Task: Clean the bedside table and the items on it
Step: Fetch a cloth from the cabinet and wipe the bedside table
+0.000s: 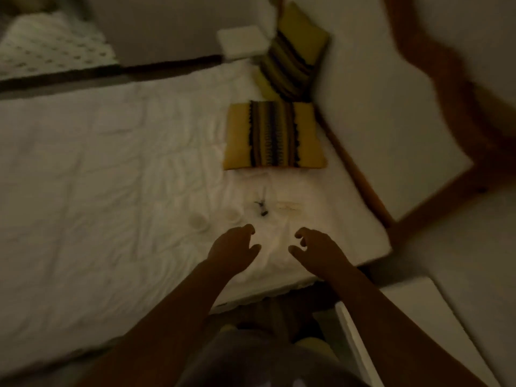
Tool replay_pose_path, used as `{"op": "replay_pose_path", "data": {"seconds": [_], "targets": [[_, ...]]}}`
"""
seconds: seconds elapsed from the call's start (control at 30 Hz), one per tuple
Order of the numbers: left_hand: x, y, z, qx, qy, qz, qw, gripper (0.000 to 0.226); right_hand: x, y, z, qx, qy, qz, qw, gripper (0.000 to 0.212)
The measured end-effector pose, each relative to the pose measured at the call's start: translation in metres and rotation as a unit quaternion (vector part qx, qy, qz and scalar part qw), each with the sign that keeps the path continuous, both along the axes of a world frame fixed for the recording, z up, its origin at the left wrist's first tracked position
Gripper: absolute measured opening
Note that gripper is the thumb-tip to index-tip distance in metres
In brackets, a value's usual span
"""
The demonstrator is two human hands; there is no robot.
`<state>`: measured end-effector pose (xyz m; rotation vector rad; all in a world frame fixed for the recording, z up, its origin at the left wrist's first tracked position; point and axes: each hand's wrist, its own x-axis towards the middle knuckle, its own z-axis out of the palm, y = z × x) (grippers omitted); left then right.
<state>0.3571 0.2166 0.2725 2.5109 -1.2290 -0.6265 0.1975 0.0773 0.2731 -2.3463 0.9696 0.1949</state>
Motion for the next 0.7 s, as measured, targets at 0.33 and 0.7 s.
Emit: {"op": "replay_pose_path", "data": {"seconds": [0.33,0.7], "targets": [[0.048,0.237,0.024,0.043,0.003,0.382,0.923,0.044,0.207,0.159,0.019,-0.022,-0.009,0.421,0.907,0.048],[-0.008,0.462,0.075,0.097,-0.03,0.646,0.757,0.045,0.275,0.443,0.051,-0.034,-0.034,0.707,0.706,0.049]]}}
